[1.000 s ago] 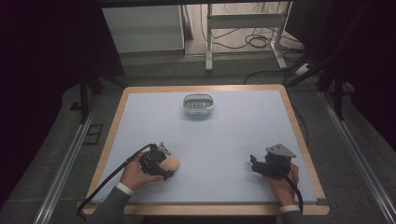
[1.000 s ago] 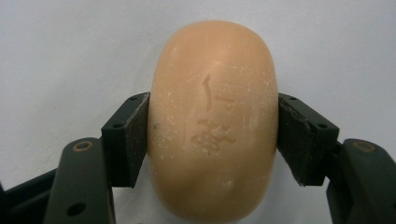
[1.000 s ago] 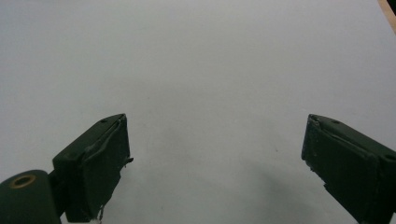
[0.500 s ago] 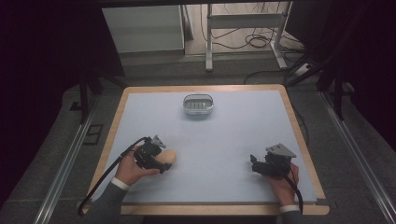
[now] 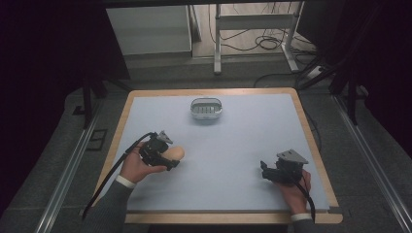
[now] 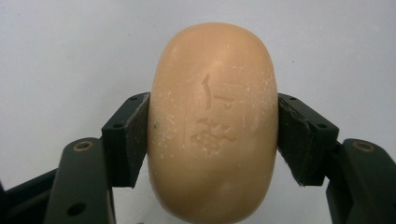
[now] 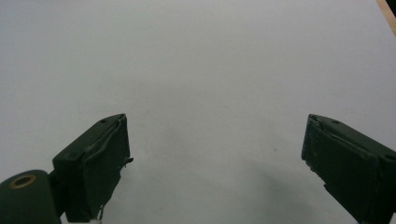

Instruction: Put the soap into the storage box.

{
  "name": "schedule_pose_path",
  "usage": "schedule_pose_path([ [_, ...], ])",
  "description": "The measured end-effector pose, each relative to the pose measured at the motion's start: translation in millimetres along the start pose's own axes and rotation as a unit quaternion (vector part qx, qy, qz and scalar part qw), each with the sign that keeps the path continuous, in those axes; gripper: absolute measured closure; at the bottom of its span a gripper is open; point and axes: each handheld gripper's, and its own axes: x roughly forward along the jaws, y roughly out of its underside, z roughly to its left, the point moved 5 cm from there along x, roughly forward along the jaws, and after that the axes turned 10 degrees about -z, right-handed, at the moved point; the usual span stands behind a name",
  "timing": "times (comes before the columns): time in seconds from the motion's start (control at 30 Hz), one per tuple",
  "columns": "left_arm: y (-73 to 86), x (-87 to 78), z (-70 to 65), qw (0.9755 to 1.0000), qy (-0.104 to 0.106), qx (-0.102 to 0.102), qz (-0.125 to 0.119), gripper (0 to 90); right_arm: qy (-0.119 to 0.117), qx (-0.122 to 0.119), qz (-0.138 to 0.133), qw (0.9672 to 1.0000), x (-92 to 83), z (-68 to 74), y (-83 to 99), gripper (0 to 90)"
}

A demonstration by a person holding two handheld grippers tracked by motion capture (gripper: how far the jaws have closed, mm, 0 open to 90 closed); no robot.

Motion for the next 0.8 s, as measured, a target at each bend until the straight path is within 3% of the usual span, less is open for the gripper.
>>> schedule_pose_path([
  [0.8,-33.8,3.6,13.3,0.9999,-0.007,0.011,-0.001,32.5,0.000,0.001,0.002,1.0000,0.2,-0.1,0.2,7.6],
])
